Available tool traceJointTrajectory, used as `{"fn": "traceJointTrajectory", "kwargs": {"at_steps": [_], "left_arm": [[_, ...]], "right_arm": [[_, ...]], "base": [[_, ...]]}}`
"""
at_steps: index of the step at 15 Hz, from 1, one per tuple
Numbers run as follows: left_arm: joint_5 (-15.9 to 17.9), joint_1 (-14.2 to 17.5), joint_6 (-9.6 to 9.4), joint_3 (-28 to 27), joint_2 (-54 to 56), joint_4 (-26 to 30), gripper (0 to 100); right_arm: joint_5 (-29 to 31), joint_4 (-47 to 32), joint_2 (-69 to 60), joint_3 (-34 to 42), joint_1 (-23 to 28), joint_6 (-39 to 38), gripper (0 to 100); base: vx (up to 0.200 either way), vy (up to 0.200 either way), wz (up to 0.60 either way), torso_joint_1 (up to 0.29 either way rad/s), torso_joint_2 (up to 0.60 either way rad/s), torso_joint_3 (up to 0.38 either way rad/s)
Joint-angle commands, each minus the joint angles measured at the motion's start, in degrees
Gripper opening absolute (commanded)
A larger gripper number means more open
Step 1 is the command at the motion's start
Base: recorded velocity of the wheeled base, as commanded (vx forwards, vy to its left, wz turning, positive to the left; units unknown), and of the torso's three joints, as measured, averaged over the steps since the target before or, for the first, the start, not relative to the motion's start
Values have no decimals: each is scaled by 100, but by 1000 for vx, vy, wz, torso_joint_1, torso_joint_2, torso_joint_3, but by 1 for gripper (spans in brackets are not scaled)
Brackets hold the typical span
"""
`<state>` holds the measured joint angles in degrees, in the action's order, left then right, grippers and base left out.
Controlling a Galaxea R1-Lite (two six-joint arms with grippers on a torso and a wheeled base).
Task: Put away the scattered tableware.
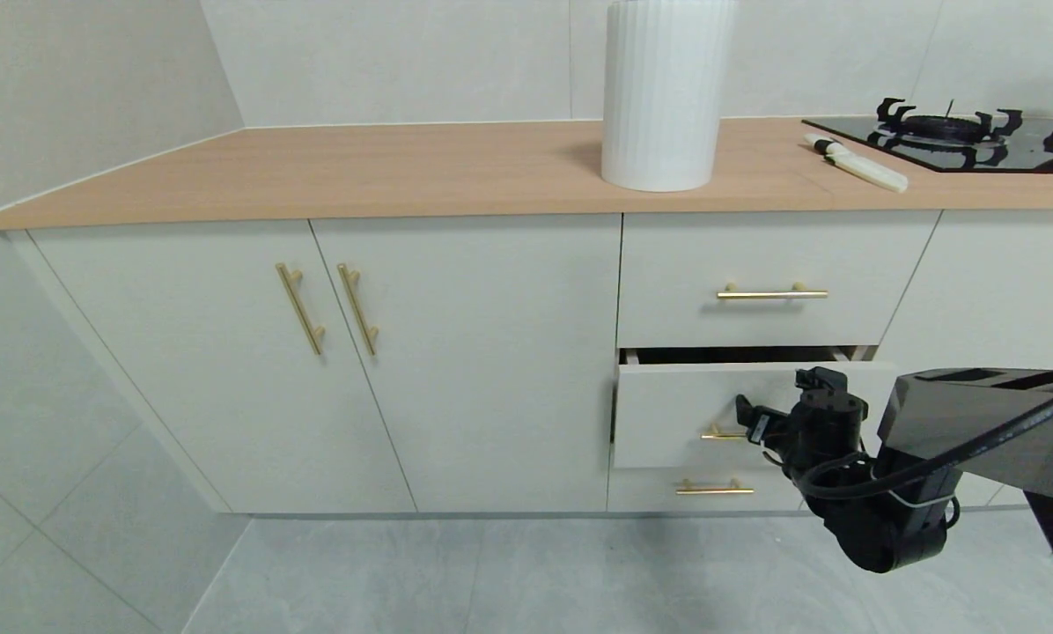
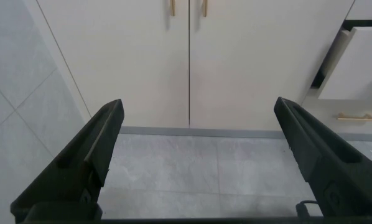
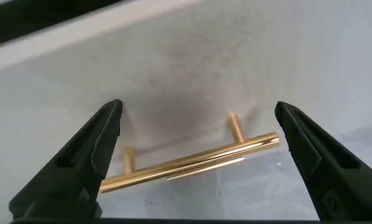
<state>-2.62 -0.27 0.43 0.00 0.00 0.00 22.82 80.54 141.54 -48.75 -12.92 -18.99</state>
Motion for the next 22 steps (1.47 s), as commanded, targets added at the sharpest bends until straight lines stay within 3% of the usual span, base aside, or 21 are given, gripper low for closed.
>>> {"fn": "traceJointTrajectory", "kwargs": {"at_steps": [1,22], "left_arm": [[-2,0,1,0,0,0,100],[-2,0,1,0,0,0,100]], "right_arm": [[47,5,198,-275,114,1,100],[302,-39,611,-1374,281,1,100]], "base": [[0,0,0,0,0,0],[0,0,0,0,0,0]]}}
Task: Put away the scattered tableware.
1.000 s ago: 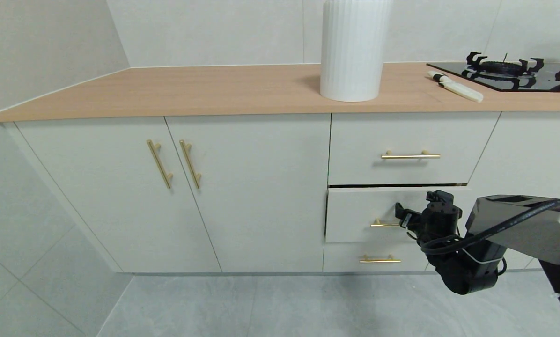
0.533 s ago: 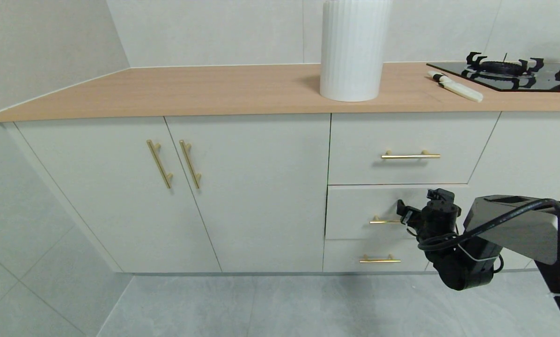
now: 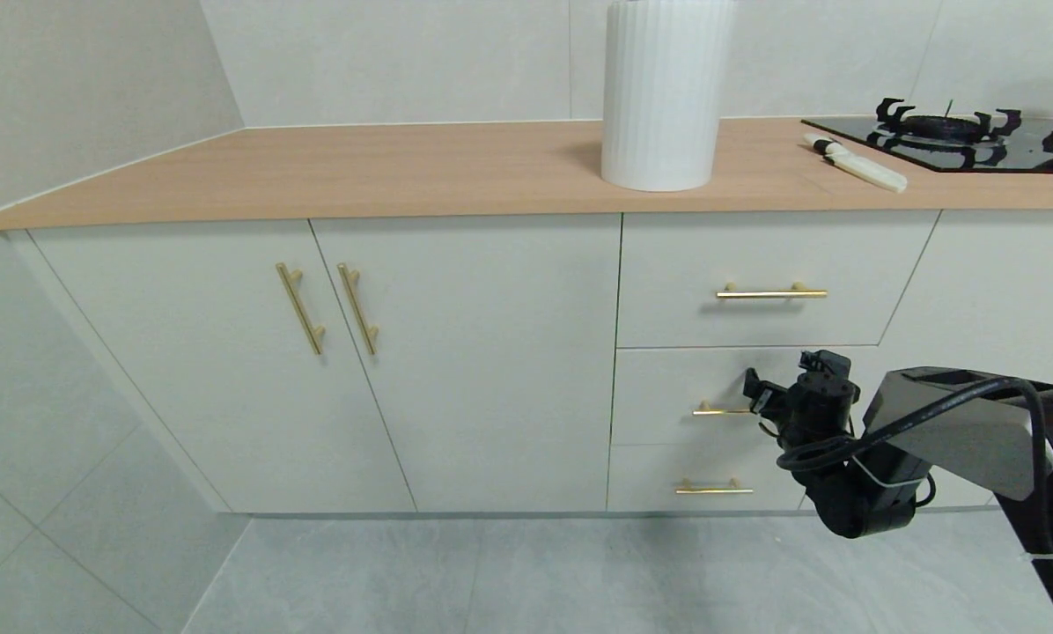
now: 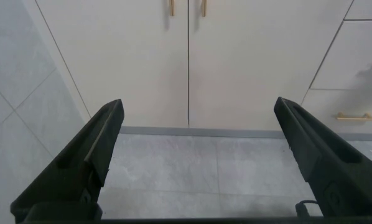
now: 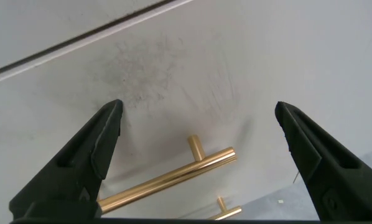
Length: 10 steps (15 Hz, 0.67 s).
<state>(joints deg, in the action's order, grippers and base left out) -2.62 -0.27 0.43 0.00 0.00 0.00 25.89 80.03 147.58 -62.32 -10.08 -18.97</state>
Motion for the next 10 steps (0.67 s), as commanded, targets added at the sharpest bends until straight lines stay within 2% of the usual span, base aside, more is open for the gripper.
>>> {"fn": "traceJointTrajectory", "kwargs": {"at_steps": [1,10], "left_arm": [[-2,0,1,0,0,0,100],[-2,0,1,0,0,0,100]], "right_arm": [[-5,13,8,-44,-3,-2,100],[109,13,-71,-140,-20,42,100]], "base": [[0,0,0,0,0,0],[0,0,0,0,0,0]]}}
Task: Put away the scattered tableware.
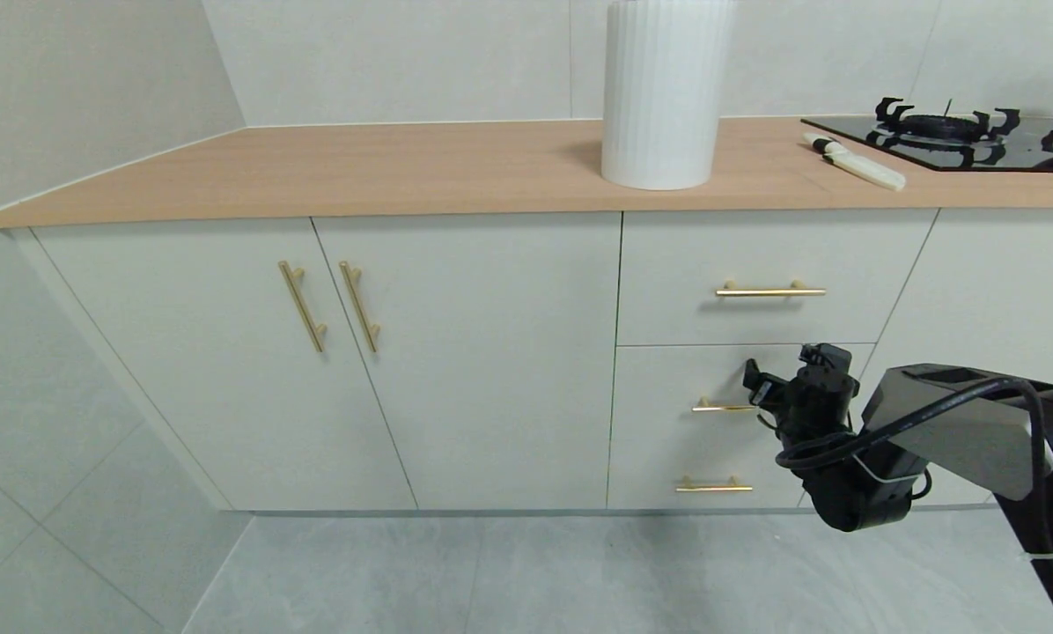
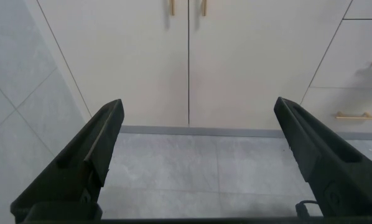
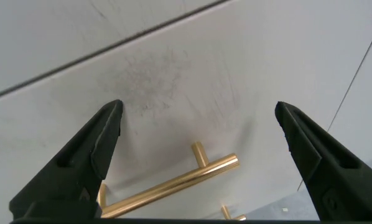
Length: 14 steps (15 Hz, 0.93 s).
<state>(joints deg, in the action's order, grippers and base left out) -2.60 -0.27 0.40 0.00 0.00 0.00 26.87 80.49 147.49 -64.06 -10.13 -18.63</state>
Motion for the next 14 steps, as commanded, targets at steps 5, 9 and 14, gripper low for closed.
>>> {"fn": "traceJointTrajectory", "kwargs": {"at_steps": [5,9,14], "left_arm": [[-4,0,4,0,0,0,100],[-4,0,4,0,0,0,100],[-4,0,4,0,0,0,100]], "right_arm": [[-217,-43,-757,1080,-173,87,100],[-507,-746,-2638,2592,-613,544,100],[-516,-1792,-5301,3620,-674,1063,100]], "base": [[0,0,0,0,0,0],[0,0,0,0,0,0],[0,0,0,0,0,0]]}}
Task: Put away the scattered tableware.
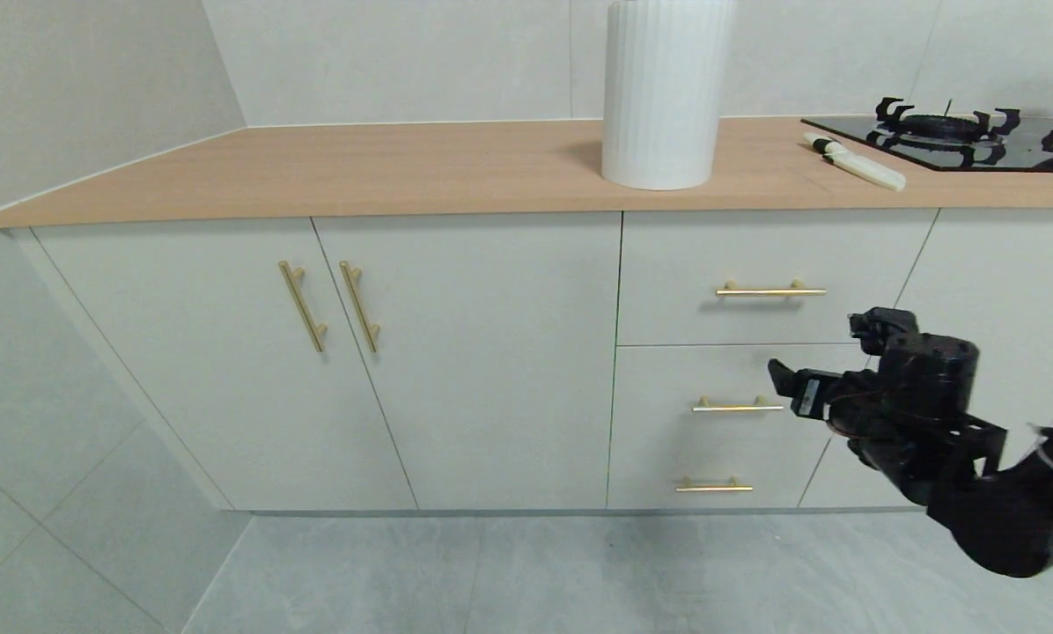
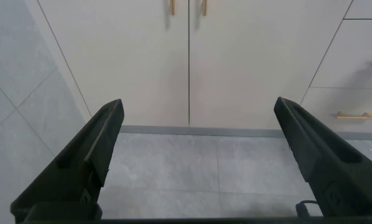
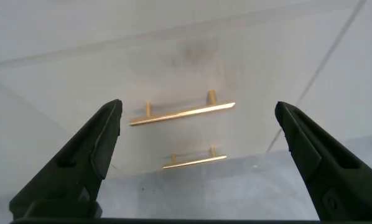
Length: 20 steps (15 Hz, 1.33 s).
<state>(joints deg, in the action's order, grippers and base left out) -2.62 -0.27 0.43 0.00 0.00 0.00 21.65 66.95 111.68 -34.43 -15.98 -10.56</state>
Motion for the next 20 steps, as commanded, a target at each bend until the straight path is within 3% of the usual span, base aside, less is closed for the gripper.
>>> {"fn": "traceJointTrajectory", "kwargs": {"at_steps": [1,6,10,11,13,18,20], "left_arm": [[-2,0,1,0,0,0,100],[-2,0,1,0,0,0,100],[-2,0,1,0,0,0,100],[-2,0,1,0,0,0,100],[-2,0,1,0,0,0,100],[-2,0,1,0,0,0,100],[-2,0,1,0,0,0,100]], "right_arm": [[32,-455,-2185,973,-133,361,100],[278,-824,-4506,2010,-63,1152,100],[401,-3012,-6896,2001,262,1275,100],[410,-4041,-8039,1984,377,1522,100],[349,-5052,-9164,1931,886,1565,100],[357,-6484,-10676,1861,1211,1653,100],[322,-6572,-10904,1905,1484,1653,100]], "base": [[0,0,0,0,0,0],[0,0,0,0,0,0],[0,0,0,0,0,0],[0,0,0,0,0,0],[0,0,0,0,0,0],[0,0,0,0,0,0],[0,0,0,0,0,0]]}}
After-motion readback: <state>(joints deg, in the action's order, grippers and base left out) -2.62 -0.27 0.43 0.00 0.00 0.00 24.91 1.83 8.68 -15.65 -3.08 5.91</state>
